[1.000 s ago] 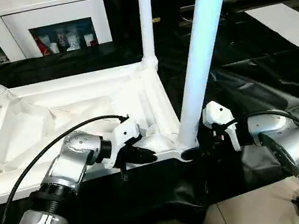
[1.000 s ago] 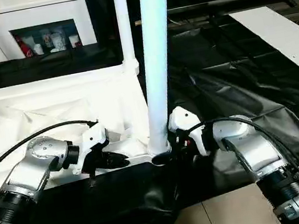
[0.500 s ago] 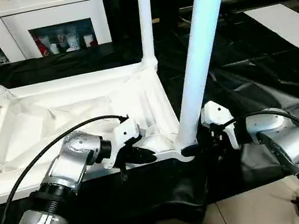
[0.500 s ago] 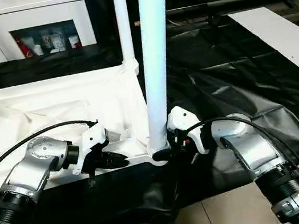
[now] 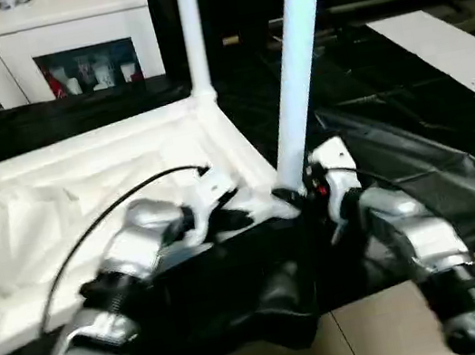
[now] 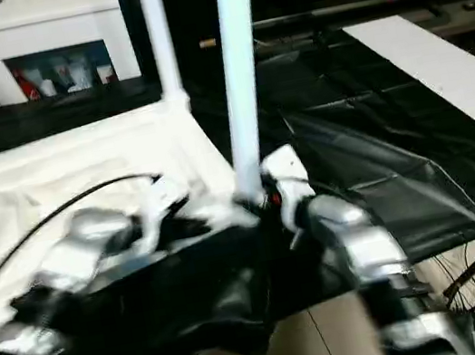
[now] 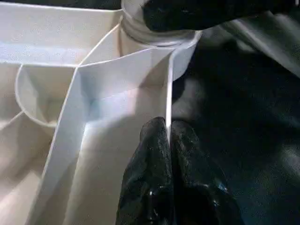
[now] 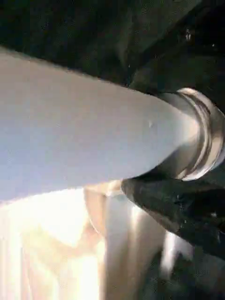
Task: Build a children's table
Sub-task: Rotate leg to tighten
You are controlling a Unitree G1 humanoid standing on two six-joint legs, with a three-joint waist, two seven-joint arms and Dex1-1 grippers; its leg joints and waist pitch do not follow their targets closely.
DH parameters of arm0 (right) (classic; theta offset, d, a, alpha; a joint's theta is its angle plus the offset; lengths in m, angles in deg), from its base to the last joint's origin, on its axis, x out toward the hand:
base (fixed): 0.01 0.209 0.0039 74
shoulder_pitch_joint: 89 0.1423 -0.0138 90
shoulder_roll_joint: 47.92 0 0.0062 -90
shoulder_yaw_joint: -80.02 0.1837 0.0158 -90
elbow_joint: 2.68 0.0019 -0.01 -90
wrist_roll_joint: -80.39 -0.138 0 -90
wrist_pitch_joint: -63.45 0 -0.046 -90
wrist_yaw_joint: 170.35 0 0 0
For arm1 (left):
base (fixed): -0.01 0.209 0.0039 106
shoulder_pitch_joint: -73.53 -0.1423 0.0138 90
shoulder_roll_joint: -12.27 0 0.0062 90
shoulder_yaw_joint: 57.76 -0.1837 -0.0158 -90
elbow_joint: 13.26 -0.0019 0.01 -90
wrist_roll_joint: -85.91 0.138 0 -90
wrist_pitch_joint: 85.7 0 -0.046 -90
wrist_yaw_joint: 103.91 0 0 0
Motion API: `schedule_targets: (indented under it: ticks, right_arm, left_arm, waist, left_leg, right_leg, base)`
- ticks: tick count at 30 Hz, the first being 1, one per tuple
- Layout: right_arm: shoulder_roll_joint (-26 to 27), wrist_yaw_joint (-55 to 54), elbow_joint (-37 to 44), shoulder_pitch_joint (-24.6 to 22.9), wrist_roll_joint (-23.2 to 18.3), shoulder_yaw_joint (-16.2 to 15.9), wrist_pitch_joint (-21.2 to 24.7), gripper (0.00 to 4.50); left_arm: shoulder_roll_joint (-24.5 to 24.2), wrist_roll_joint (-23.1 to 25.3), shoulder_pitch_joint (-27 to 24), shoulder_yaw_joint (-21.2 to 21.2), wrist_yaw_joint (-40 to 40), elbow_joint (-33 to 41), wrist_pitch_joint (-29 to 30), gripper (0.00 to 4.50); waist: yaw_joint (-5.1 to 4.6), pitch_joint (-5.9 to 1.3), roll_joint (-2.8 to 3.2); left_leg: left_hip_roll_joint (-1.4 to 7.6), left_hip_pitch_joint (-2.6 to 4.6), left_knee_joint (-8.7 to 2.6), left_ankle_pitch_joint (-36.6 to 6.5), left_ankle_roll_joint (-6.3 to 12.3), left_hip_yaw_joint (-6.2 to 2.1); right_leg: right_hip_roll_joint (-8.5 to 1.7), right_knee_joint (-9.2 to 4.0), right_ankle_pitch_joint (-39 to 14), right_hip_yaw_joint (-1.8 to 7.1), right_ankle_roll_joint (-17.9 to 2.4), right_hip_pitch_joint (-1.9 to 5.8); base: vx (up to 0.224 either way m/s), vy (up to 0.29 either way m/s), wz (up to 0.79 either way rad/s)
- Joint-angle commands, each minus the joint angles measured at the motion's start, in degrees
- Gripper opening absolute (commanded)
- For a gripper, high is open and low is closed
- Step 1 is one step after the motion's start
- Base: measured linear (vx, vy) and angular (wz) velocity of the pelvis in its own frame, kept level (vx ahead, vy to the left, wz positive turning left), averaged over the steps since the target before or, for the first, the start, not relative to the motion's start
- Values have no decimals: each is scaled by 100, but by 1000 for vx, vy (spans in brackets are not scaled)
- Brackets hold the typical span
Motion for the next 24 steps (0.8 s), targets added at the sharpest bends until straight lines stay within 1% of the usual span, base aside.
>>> schedule_targets:
  ticks: [1,2,3,5,6,7,9,10,11,12,13,14,15,16,17,18,19,20,21,22,23,24]
  right_arm:
    - [409,-463,-443,54,63,-210,98,228]
    - [452,-543,-499,92,79,-195,104,228]
    - [624,-829,-751,268,153,-170,138,228]
    - [726,-861,-886,379,140,-151,155,228]
    - [747,-758,-874,395,89,-130,151,228]
    - [751,-720,-854,392,71,-121,152,228]
    - [724,-585,-741,342,22,-108,127,228]
    - [732,-560,-735,335,-3,-77,72,251]
    - [700,-458,-647,293,-53,-55,11,276]
    - [602,-307,-497,220,-100,-43,-85,276]
    - [466,-158,-336,155,-137,-22,-129,276]
    - [370,-63,-233,115,-157,-10,-150,286]
    - [205,108,-95,73,-186,1,-158,303]
    - [12,355,28,39,-206,-40,-149,316]
    - [12,355,28,39,-206,-40,-149,322]
    - [-203,636,155,-6,-207,-111,-157,326]
    - [-536,1084,329,-93,-204,-220,-180,332]
    - [-932,1606,505,-205,-198,-345,-233,332]
    - [-1186,1945,617,-280,-190,-418,-273,332]
    - [-1501,2349,716,-371,-180,-490,-366,332]
    - [-1729,2688,805,-448,-201,-522,-406,332]
    - [-2043,3159,901,-538,-214,-566,-502,332]
  left_arm:
    - [399,13,174,9,551,-228,112,0]
    - [437,30,199,14,615,-275,98,0]
    - [594,122,298,9,874,-479,23,0]
    - [675,215,363,-31,1000,-637,-88,0]
    - [691,253,386,-56,1001,-706,-149,0]
    - [692,268,395,-69,995,-734,-176,0]
    - [660,311,399,-109,964,-760,-228,0]
    - [659,328,420,-118,980,-805,-245,0]
    - [637,331,419,-121,954,-813,-259,0]
    - [593,339,406,-134,906,-795,-283,0]
    - [551,344,394,-141,844,-782,-318,0]
    - [525,349,386,-143,802,-773,-344,0]
    - [484,347,366,-149,730,-734,-369,0]
    - [447,328,340,-151,593,-697,-434,0]
    - [447,328,340,-151,593,-697,-434,0]
    - [407,301,308,-140,490,-642,-411,0]
    - [320,295,260,-164,310,-564,-507,0]
    - [219,237,190,-166,74,-434,-499,0]
    - [153,200,146,-165,-79,-356,-495,0]
    - [17,167,55,-237,-414,-200,-684,0]
    - [-96,121,-24,-285,-671,-52,-692,0]
    - [-311,46,-177,-409,-1170,227,-852,0]
  waist:
    - [-7,-319,1]
    - [-6,-319,1]
    - [-5,-318,12]
    - [-11,-319,16]
    - [-3,-321,6]
    - [0,-319,2]
    - [8,-325,0]
    - [11,-327,3]
    - [10,-326,-9]
    - [13,-320,-6]
    - [23,-314,-20]
    - [21,-319,-23]
    - [20,-316,-28]
    - [14,-315,-44]
    - [25,-316,-42]
    - [33,-318,-47]
    - [38,-316,-60]
    - [45,-312,-60]
    - [61,-314,-59]
    - [65,-323,-89]
    - [71,-325,-92]
    - [89,-344,-88]
  left_leg:
    - [62,90,-443,-1827,-126,-94]
    - [62,83,-445,-1817,-112,-94]
    - [60,76,-447,-1805,-89,-90]
    - [58,82,-455,-1852,-73,-94]
    - [50,77,-451,-1871,-19,-86]
    - [52,72,-453,-1860,-3,-85]
    - [63,65,-458,-1789,28,-87]
    - [67,63,-459,-1771,37,-85]
    - [66,63,-457,-1767,41,-81]
    - [66,63,-460,-1789,53,-81]
    - [77,52,-470,-1808,93,-88]
    - [75,42,-468,-1804,103,-92]
    - [84,57,-472,-1812,112,-89]
    - [85,47,-467,-1832,128,-89]
    - [83,41,-467,-1809,142,-93]
    - [87,40,-463,-1746,155,-90]
    - [85,22,-462,-1686,179,-95]
    - [87,13,-455,-1654,208,-84]
    - [102,30,-435,-1611,283,-70]
    - [102,-8,-428,-1523,350,-75]
    - [99,-32,-421,-1425,379,-78]
    - [117,-13,-409,-1281,446,-70]
  right_leg:
    - [-249,-537,-2600,187,-804,199]
    - [-249,-543,-2586,187,-789,203]
    - [-238,-544,-2481,192,-781,198]
    - [-225,-537,-2389,183,-786,208]
    - [-226,-547,-2345,187,-764,214]
    - [-227,-547,-2325,189,-757,216]
    - [-228,-529,-2184,193,-792,226]
    - [-234,-521,-2131,195,-825,230]
    - [-233,-521,-2123,194,-837,230]
    - [-235,-524,-2149,193,-841,231]
    - [-239,-533,-2203,189,-802,244]
    - [-239,-526,-2220,186,-794,253]
    - [-241,-538,-2263,187,-789,238]
    - [-240,-539,-2292,186,-789,245]
    - [-244,-541,-2291,183,-781,256]
    - [-244,-537,-2243,187,-788,257]
    - [-244,-532,-2202,180,-797,282]
    - [-245,-525,-2145,189,-797,285]
    - [-249,-509,-2005,204,-859,264]
    - [-257,-489,-1864,200,-919,301]
    - [-264,-469,-1764,199,-937,323]
    - [-269,-436,-1523,207,-1028,319]
  base:
    - [0,0,0]
    - [0,0,0]
    - [0,0,0]
    - [0,0,0]
    - [0,0,0]
    - [0,0,0]
    - [0,0,0]
    - [0,0,0]
    - [0,0,0]
    - [0,0,0]
    - [0,0,0]
    - [0,0,0]
    - [0,0,0]
    - [0,0,0]
    - [0,0,0]
    - [0,0,0]
    - [0,0,0]
    - [0,0,0]
    - [0,0,0]
    - [0,0,0]
    - [0,0,0]
    - [0,0,0]
